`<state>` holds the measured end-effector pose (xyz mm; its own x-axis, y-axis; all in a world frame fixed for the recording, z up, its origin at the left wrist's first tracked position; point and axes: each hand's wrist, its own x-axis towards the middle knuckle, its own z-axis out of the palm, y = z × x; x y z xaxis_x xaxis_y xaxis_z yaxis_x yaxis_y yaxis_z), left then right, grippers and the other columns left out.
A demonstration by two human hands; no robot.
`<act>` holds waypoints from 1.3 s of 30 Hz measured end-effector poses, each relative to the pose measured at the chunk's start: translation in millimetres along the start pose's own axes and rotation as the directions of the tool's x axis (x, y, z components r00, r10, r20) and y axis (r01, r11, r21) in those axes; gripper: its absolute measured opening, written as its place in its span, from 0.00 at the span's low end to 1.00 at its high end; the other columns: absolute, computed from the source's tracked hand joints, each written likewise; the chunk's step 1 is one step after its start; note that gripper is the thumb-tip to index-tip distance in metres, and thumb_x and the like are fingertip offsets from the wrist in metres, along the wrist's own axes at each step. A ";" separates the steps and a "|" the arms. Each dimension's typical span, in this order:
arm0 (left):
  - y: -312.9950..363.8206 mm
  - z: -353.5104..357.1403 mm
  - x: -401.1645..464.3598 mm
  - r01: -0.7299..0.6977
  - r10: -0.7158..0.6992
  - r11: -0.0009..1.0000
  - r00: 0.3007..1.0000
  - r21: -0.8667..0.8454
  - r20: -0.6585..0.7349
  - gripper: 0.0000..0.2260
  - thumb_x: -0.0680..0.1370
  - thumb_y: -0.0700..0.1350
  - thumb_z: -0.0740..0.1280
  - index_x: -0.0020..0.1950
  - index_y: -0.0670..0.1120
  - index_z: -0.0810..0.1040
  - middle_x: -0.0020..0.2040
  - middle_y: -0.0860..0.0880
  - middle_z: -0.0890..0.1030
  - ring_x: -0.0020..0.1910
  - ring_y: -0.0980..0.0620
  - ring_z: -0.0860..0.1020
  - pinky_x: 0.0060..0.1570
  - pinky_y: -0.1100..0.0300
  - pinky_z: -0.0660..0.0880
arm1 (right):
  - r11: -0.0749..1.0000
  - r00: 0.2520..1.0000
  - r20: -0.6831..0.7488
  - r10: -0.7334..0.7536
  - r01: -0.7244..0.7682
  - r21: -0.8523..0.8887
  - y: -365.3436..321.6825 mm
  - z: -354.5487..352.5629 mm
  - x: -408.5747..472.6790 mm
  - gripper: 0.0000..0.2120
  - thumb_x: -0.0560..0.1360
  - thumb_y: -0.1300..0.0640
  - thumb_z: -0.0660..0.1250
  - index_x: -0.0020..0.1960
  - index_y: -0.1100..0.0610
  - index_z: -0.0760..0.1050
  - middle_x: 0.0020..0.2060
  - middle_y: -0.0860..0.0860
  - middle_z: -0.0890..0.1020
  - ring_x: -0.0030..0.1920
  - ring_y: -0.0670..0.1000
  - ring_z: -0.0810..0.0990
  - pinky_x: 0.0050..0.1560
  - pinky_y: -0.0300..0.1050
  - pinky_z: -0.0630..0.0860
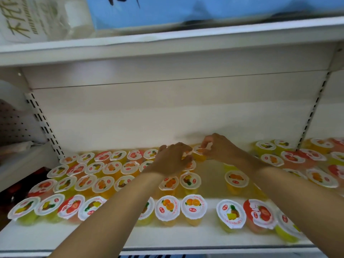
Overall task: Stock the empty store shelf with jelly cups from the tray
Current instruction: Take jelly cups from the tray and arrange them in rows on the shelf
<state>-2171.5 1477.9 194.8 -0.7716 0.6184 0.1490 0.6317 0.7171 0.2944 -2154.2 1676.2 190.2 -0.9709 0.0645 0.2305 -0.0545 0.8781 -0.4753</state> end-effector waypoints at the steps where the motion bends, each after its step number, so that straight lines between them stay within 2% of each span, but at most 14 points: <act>1: 0.4 -2.0 -3.8 -0.007 0.006 1.000 1.000 -0.006 -0.006 0.18 0.82 0.55 0.57 0.70 0.54 0.70 0.71 0.54 0.71 0.68 0.51 0.70 0.72 0.48 0.59 | 1.000 1.000 0.000 -0.016 0.016 -0.009 0.5 -5.0 -2.6 0.07 0.72 0.52 0.72 0.47 0.55 0.79 0.44 0.48 0.80 0.41 0.48 0.78 0.42 0.41 0.73; 6: 4.2 -12.3 -21.1 0.030 -0.028 0.995 0.999 -0.093 0.022 0.17 0.81 0.56 0.60 0.70 0.57 0.71 0.69 0.56 0.72 0.67 0.51 0.70 0.69 0.50 0.65 | 0.991 0.998 0.059 0.006 0.002 -0.134 12.0 -36.1 -21.7 0.10 0.73 0.54 0.70 0.54 0.50 0.79 0.54 0.47 0.80 0.50 0.47 0.77 0.51 0.44 0.74; 10: 6.6 -14.4 -26.5 0.060 -0.057 0.993 0.998 -0.105 0.035 0.16 0.80 0.57 0.60 0.67 0.58 0.73 0.68 0.56 0.73 0.66 0.52 0.72 0.63 0.56 0.68 | 0.949 0.975 0.194 0.111 -0.046 -0.312 30.5 -57.1 -37.7 0.17 0.70 0.46 0.72 0.58 0.45 0.76 0.57 0.45 0.77 0.56 0.48 0.76 0.56 0.46 0.72; 13: 5.9 -8.8 -26.1 0.077 -0.074 0.990 0.997 -0.117 0.030 0.12 0.80 0.56 0.61 0.61 0.58 0.77 0.65 0.56 0.76 0.63 0.53 0.74 0.60 0.58 0.70 | 0.959 0.962 0.250 0.112 -0.039 -0.282 36.6 -54.4 -46.5 0.21 0.70 0.44 0.72 0.61 0.45 0.76 0.60 0.45 0.77 0.58 0.49 0.77 0.58 0.45 0.72; 16: 1.8 1.6 -23.9 0.108 -0.106 0.992 0.994 -0.071 0.038 0.12 0.80 0.57 0.61 0.59 0.57 0.79 0.64 0.55 0.78 0.62 0.51 0.75 0.61 0.53 0.72 | 0.952 0.982 0.186 0.042 0.017 -0.305 38.2 -45.7 -47.8 0.19 0.71 0.48 0.71 0.61 0.48 0.76 0.60 0.46 0.78 0.57 0.49 0.78 0.56 0.44 0.73; 19: -1.9 8.8 -19.5 0.113 -0.113 0.992 0.994 -0.047 0.014 0.11 0.79 0.56 0.62 0.57 0.58 0.81 0.61 0.55 0.79 0.60 0.50 0.77 0.60 0.51 0.73 | 0.953 0.987 0.158 0.009 0.039 -0.301 34.2 -38.7 -43.1 0.17 0.70 0.48 0.72 0.58 0.48 0.78 0.56 0.46 0.80 0.53 0.49 0.79 0.51 0.42 0.72; 23: -2.5 7.6 -12.7 0.076 -0.080 0.992 0.996 -0.096 -0.044 0.06 0.77 0.51 0.68 0.50 0.57 0.84 0.55 0.54 0.82 0.54 0.51 0.79 0.56 0.51 0.76 | 0.977 0.986 0.168 0.014 0.022 -0.214 21.1 -25.9 -37.1 0.16 0.68 0.48 0.74 0.54 0.47 0.78 0.48 0.43 0.78 0.46 0.45 0.76 0.44 0.40 0.69; 27: -7.2 5.2 -9.6 0.035 -0.040 0.993 0.999 -0.117 -0.036 0.05 0.76 0.50 0.69 0.50 0.55 0.85 0.54 0.54 0.82 0.53 0.53 0.79 0.55 0.53 0.76 | 0.989 0.984 0.175 -0.024 0.049 -0.137 1.7 -12.5 -36.8 0.16 0.69 0.49 0.74 0.55 0.49 0.78 0.44 0.41 0.74 0.44 0.44 0.74 0.39 0.37 0.65; 33: -11.1 4.3 -7.2 0.010 -0.012 0.993 1.000 -0.119 -0.024 0.05 0.74 0.52 0.71 0.48 0.56 0.85 0.51 0.56 0.82 0.50 0.54 0.78 0.54 0.52 0.76 | 0.996 0.985 0.170 -0.036 0.048 -0.069 -12.5 -1.0 -36.8 0.16 0.70 0.52 0.73 0.58 0.52 0.79 0.49 0.45 0.77 0.46 0.44 0.74 0.39 0.37 0.66; 36: -12.3 2.9 -7.1 -0.004 0.003 0.996 1.000 -0.085 -0.017 0.07 0.74 0.54 0.71 0.49 0.56 0.85 0.52 0.55 0.82 0.50 0.53 0.78 0.53 0.51 0.76 | 0.997 0.986 0.166 -0.003 0.016 -0.072 -14.0 0.7 -37.8 0.16 0.70 0.52 0.73 0.58 0.52 0.79 0.51 0.46 0.78 0.47 0.44 0.74 0.44 0.38 0.66; 39: -12.0 1.2 -7.4 -0.022 0.021 0.999 0.999 -0.042 -0.024 0.09 0.75 0.54 0.70 0.51 0.54 0.84 0.53 0.54 0.82 0.51 0.52 0.79 0.54 0.50 0.76 | 0.998 0.986 0.164 0.013 -0.003 -0.063 -13.5 1.4 -39.8 0.16 0.70 0.52 0.73 0.57 0.52 0.79 0.56 0.48 0.80 0.51 0.48 0.78 0.46 0.39 0.67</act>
<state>-2173.2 1465.1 189.1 -0.7596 0.6257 0.1776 0.6449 0.6892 0.3304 -2115.2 1661.1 186.2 -0.9966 -0.0026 0.0824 -0.0372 0.9061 -0.4214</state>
